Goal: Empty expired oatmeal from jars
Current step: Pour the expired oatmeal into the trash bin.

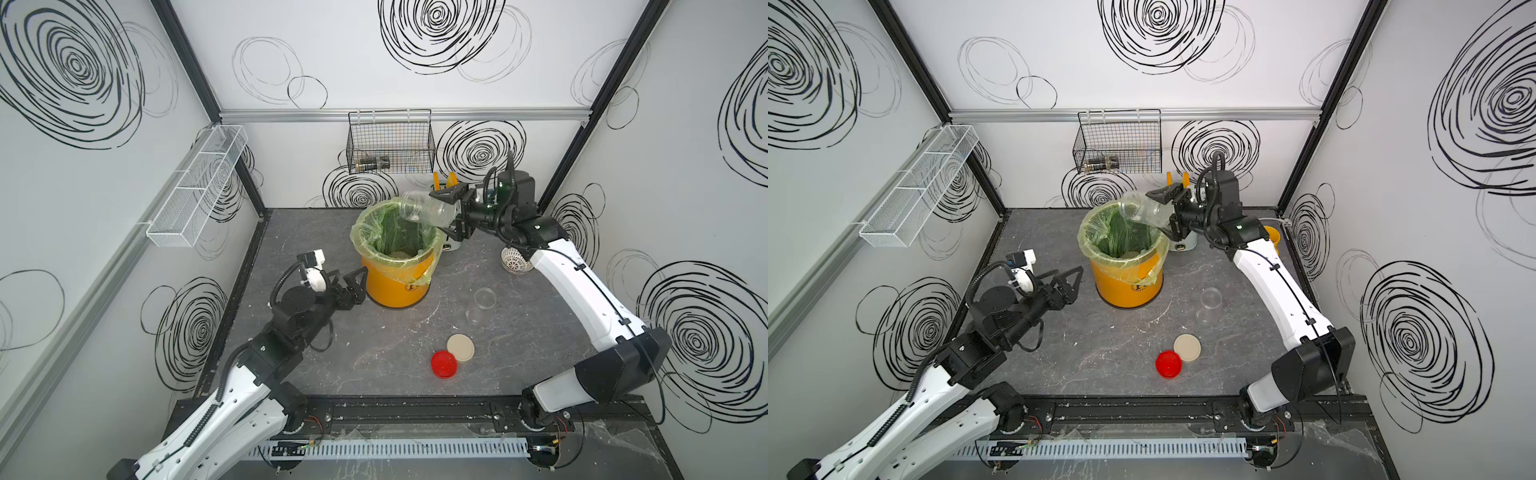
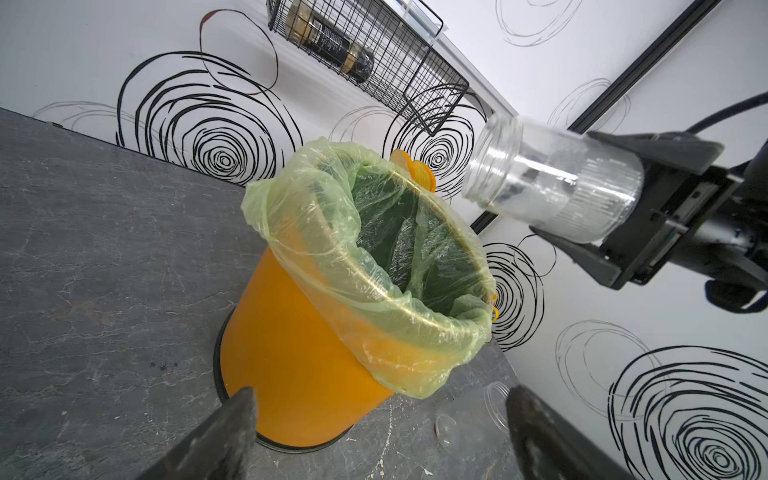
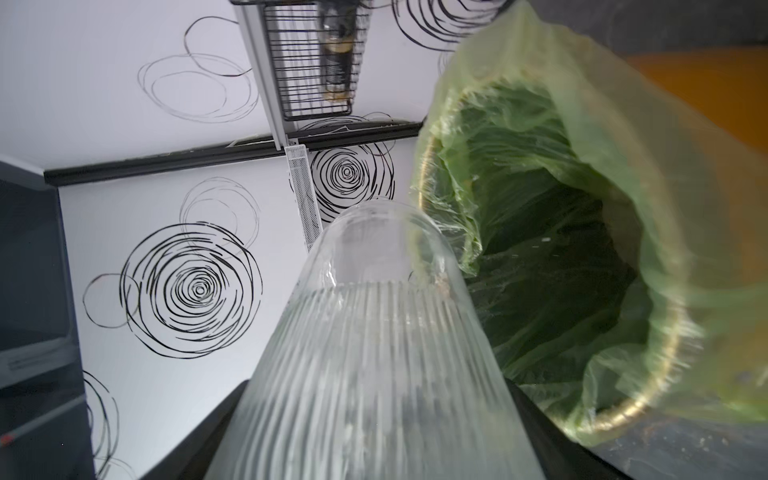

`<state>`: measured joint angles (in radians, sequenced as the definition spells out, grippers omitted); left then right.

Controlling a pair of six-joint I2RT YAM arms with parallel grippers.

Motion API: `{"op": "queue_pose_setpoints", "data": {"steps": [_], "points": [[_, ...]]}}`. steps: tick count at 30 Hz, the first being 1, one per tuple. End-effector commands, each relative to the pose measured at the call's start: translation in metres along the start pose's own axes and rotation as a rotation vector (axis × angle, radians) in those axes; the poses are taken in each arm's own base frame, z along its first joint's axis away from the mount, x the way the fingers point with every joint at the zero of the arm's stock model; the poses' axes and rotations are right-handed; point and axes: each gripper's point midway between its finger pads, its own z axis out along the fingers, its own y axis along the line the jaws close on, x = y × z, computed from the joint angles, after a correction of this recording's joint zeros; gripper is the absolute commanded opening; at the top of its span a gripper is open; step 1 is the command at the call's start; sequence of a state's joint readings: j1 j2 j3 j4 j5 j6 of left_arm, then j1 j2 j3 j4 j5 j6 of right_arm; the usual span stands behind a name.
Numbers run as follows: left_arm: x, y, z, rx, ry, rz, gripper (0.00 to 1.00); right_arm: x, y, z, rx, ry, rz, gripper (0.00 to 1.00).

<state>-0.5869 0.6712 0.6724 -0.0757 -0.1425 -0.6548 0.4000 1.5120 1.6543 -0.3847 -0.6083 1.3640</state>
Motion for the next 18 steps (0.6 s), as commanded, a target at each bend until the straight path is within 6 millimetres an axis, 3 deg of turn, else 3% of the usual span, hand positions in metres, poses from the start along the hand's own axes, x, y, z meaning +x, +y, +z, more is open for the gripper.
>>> {"op": "queue_pose_setpoints", "data": {"steps": [1, 4, 11, 15, 18], "points": [[-0.011, -0.007, -0.002, 0.037, -0.045, -0.005, 0.96, 0.012, -0.006, -0.003, 0.089, -0.003, -0.189, 0.0], [-0.009, -0.007, -0.002, 0.034, -0.04, 0.003, 0.96, 0.013, -0.012, -0.002, 0.191, -0.01, -0.295, 0.0], [-0.003, -0.005, -0.001, 0.037, -0.032, -0.007, 0.96, 0.02, 0.003, -0.001, 0.394, -0.026, -0.552, 0.0], [-0.002, -0.003, 0.0, 0.032, -0.029, -0.009, 0.96, 0.02, -0.008, 0.005, 0.499, 0.003, -0.617, 0.0], [0.0, -0.001, 0.001, 0.029, -0.025, -0.009, 0.96, 0.027, -0.03, 0.013, 0.582, 0.055, -0.645, 0.0]]}}
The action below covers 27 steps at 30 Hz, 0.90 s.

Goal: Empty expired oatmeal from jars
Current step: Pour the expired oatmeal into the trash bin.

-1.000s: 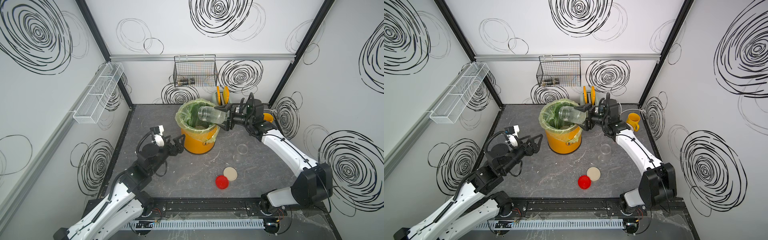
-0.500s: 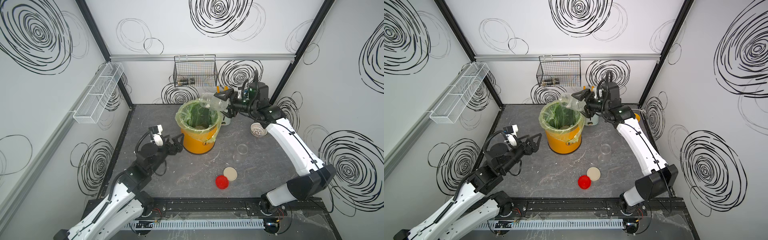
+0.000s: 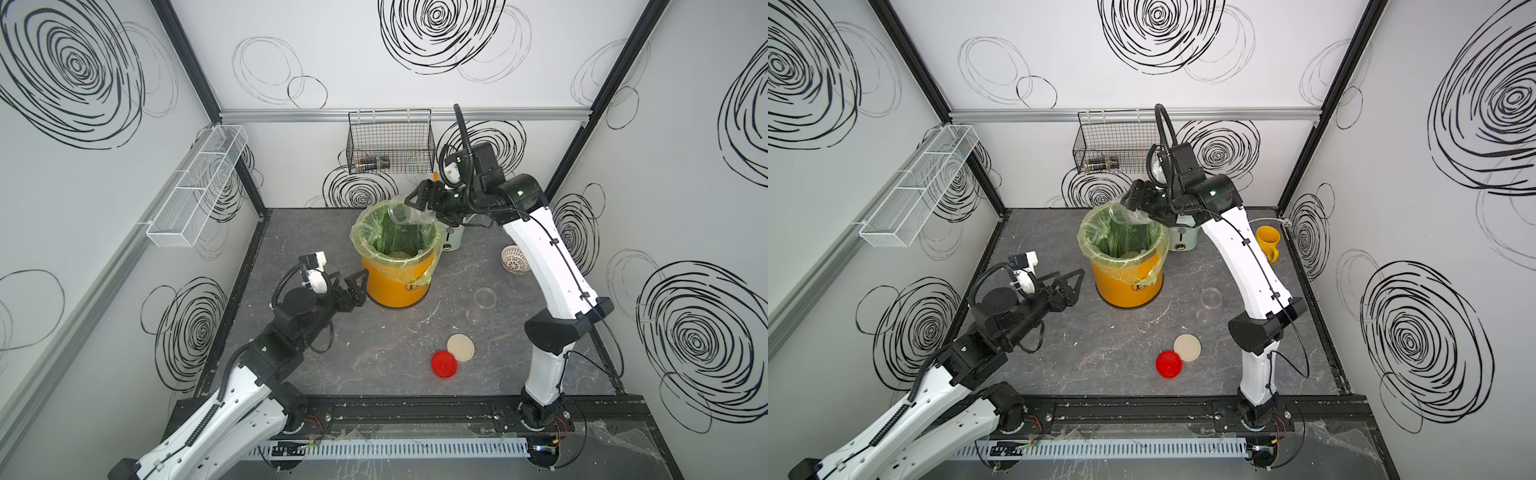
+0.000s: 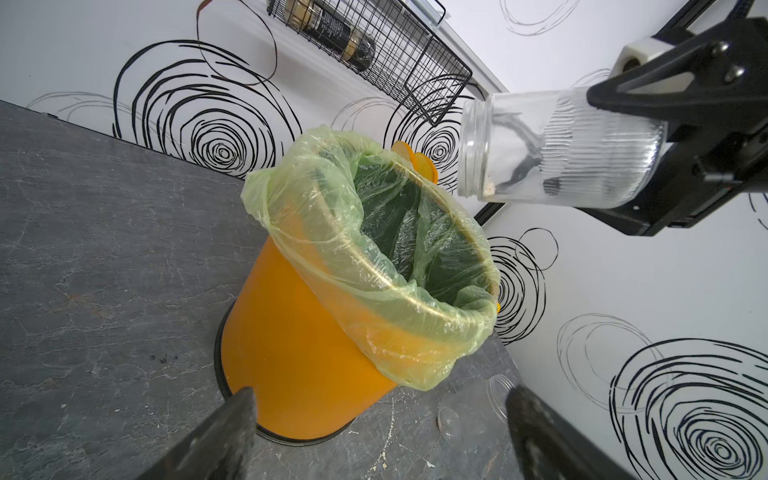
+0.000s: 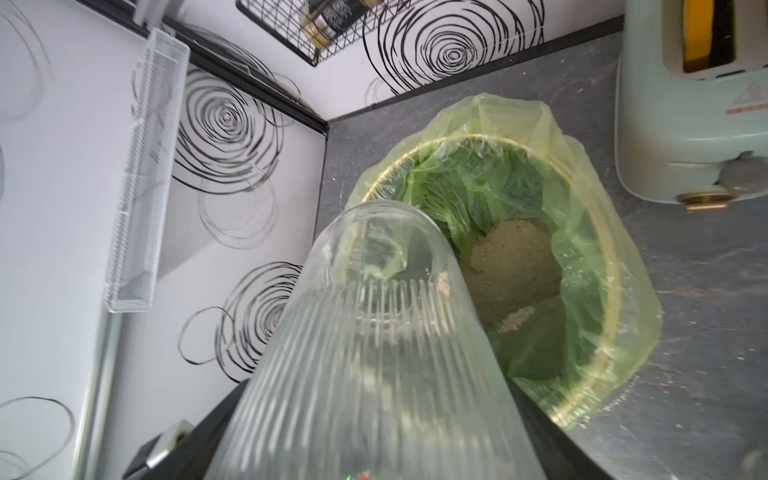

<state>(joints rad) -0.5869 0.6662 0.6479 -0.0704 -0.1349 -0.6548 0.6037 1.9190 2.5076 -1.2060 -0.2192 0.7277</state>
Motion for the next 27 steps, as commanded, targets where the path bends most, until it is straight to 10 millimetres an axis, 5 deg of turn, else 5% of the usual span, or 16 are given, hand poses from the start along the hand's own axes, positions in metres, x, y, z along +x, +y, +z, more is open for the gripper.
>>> {"op": "queue_pose_setpoints", "data": {"steps": [1, 6, 17, 21, 27], "points": [[-0.007, -0.005, 0.0, 0.029, -0.039, -0.01, 0.96, 0.027, -0.026, 0.005, 0.143, 0.086, -0.103, 0.0], [-0.004, -0.003, 0.002, 0.024, -0.033, -0.005, 0.96, 0.048, -0.033, 0.018, 0.22, 0.123, -0.181, 0.0], [0.001, -0.002, 0.005, 0.03, -0.02, -0.01, 0.96, 0.028, -0.032, 0.037, 0.411, -0.02, -0.464, 0.0], [0.005, -0.002, 0.007, 0.033, -0.008, -0.012, 0.96, 0.017, -0.024, 0.029, 0.455, -0.1, -0.5, 0.0], [0.009, -0.004, 0.009, 0.037, 0.008, -0.002, 0.96, 0.026, -0.013, 0.04, 0.472, -0.14, -0.496, 0.0]]}}
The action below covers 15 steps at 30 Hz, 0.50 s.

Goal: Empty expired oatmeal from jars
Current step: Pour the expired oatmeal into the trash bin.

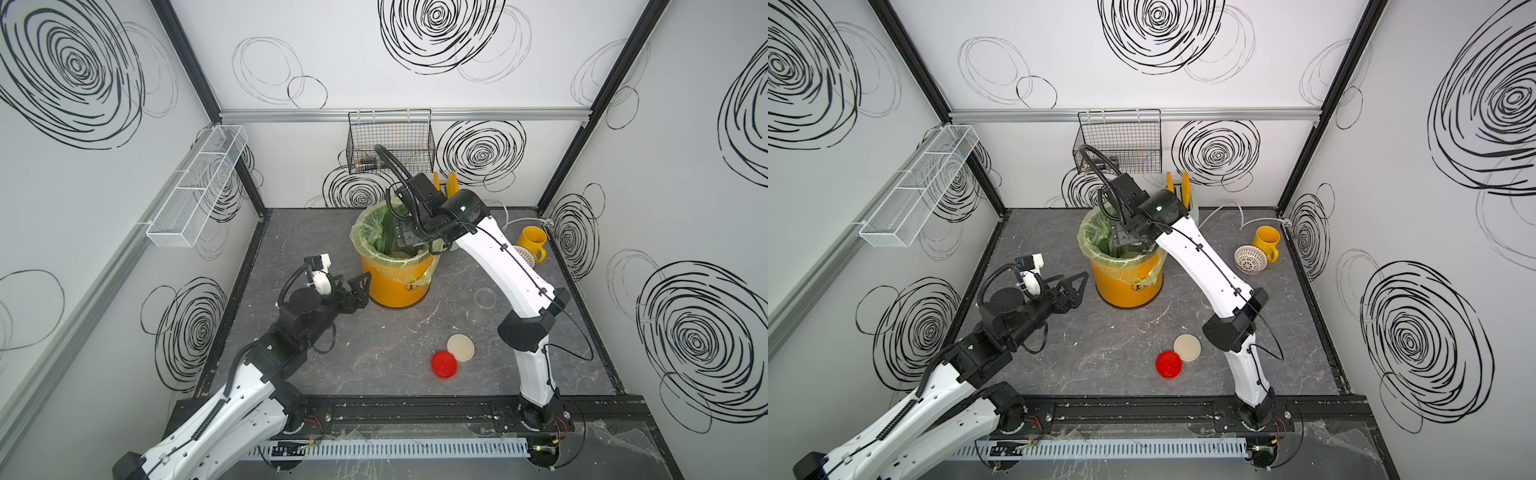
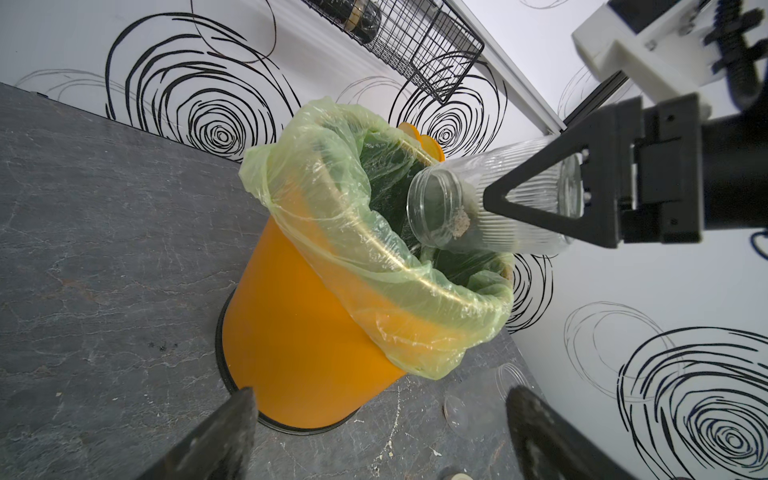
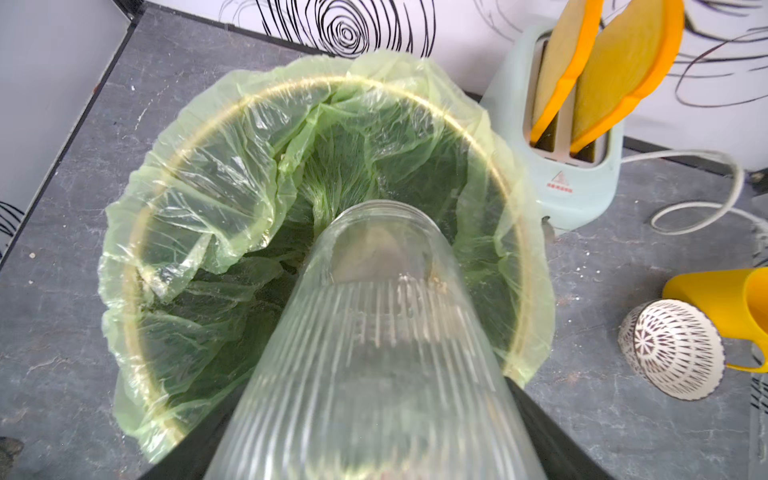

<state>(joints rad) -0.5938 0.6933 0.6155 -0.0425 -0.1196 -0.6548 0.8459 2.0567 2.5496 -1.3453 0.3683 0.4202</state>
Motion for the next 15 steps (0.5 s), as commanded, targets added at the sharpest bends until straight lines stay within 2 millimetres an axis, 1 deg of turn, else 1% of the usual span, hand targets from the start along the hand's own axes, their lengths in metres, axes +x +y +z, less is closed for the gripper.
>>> {"op": "queue_pose_setpoints", "data": {"steps": [1, 4, 6, 10, 12, 15], "points": [[-0.007, -0.01, 0.0, 0.041, -0.029, -0.004, 0.96, -0.015, 0.003, -0.009, 0.028, -0.091, 0.025, 0.0], [-0.006, -0.011, -0.002, 0.042, -0.027, -0.002, 0.96, -0.015, -0.001, -0.008, 0.063, -0.092, 0.023, 0.0], [-0.004, -0.01, -0.002, 0.043, -0.023, -0.005, 0.96, -0.01, -0.001, -0.006, 0.1, -0.081, -0.004, 0.0], [-0.001, -0.01, -0.002, 0.049, -0.018, -0.013, 0.96, 0.003, 0.001, 0.004, 0.149, -0.046, -0.05, 0.0], [0.0, -0.01, -0.001, 0.05, -0.012, -0.016, 0.96, 0.003, 0.002, 0.005, 0.157, -0.053, -0.056, 0.0], [0.0, -0.01, -0.001, 0.049, -0.013, -0.014, 0.96, -0.005, 0.001, -0.002, 0.16, -0.084, -0.05, 0.0]]}}
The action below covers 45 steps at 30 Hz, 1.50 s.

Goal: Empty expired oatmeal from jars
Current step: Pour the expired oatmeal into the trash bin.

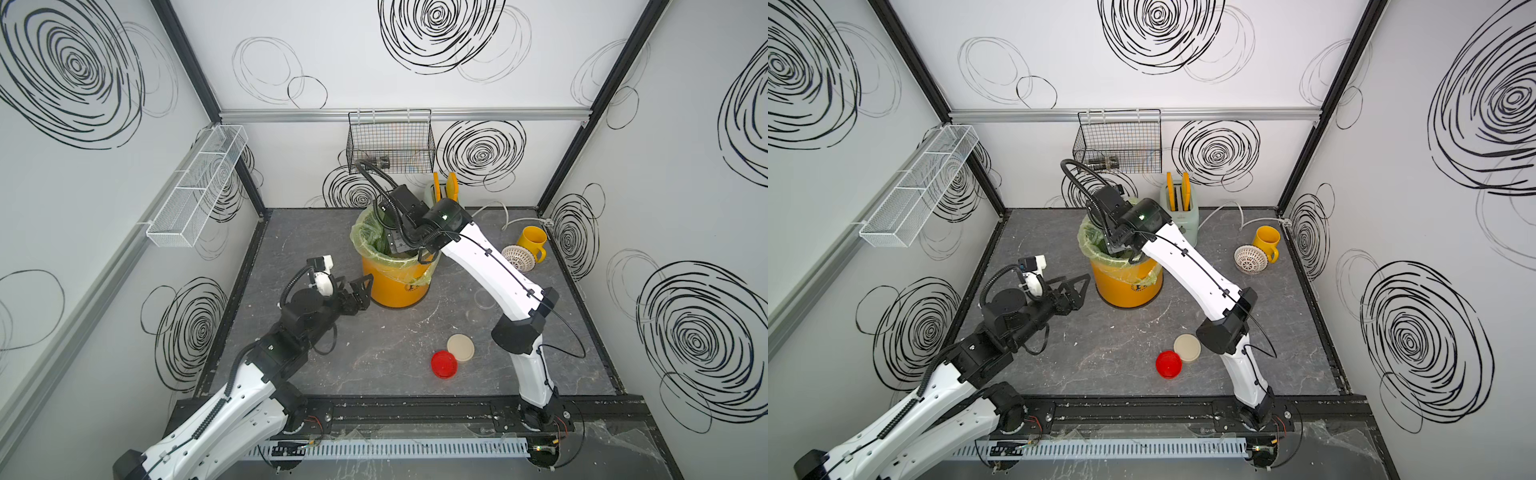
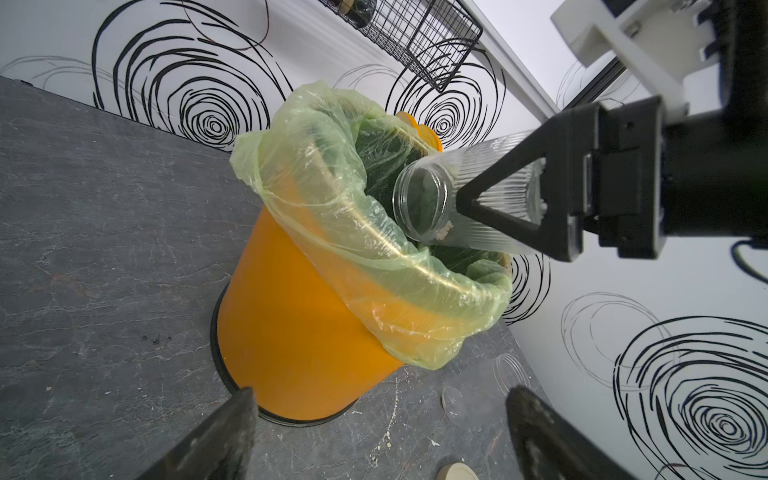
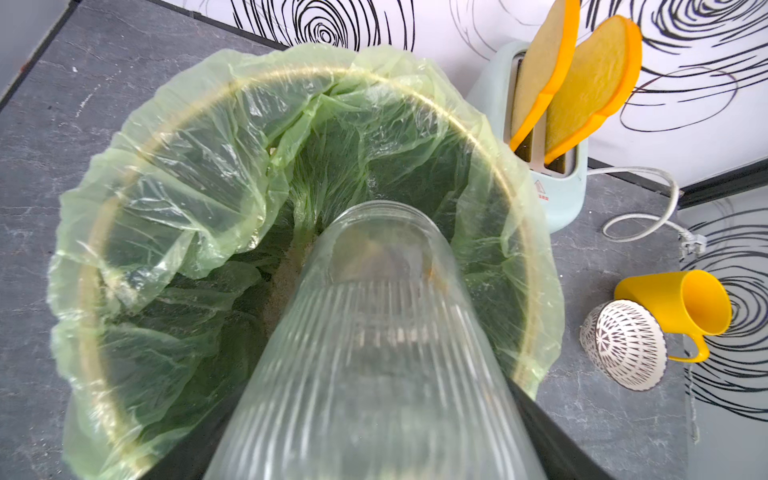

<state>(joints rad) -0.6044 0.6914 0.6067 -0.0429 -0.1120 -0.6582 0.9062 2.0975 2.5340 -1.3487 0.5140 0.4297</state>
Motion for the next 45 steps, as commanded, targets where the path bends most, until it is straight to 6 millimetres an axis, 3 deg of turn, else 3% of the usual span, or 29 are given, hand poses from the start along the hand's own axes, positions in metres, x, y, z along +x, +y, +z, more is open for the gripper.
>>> {"op": "queue_pose_setpoints", "data": {"steps": [1, 5, 12, 23, 27, 36, 41, 45], "points": [[-0.005, -0.008, -0.001, 0.036, -0.028, -0.013, 0.96, -0.017, -0.01, -0.015, 0.041, -0.077, 0.018, 0.0], [-0.005, -0.007, 0.001, 0.034, -0.024, -0.011, 0.96, -0.022, -0.011, -0.024, 0.024, -0.099, 0.031, 0.0], [-0.004, -0.007, 0.003, 0.029, -0.018, -0.005, 0.96, -0.008, -0.013, -0.008, 0.051, -0.043, 0.011, 0.0], [-0.009, -0.01, 0.001, 0.029, -0.017, 0.012, 0.96, -0.04, -0.024, -0.049, -0.071, -0.208, 0.066, 0.0], [-0.011, -0.016, 0.0, 0.052, -0.012, 0.031, 0.96, -0.044, -0.027, -0.066, -0.23, -0.293, 0.115, 0.0], [-0.016, -0.041, -0.005, 0.171, 0.008, 0.077, 0.96, -0.041, -0.045, -0.087, -0.531, -0.453, 0.195, 0.0], [-0.019, -0.058, -0.004, 0.231, 0.046, 0.09, 0.96, -0.035, -0.054, -0.094, -0.617, -0.555, 0.183, 0.0], [-0.022, -0.071, -0.005, 0.264, 0.088, 0.078, 0.96, -0.026, -0.06, -0.116, -0.662, -0.746, 0.137, 0.0]]}}
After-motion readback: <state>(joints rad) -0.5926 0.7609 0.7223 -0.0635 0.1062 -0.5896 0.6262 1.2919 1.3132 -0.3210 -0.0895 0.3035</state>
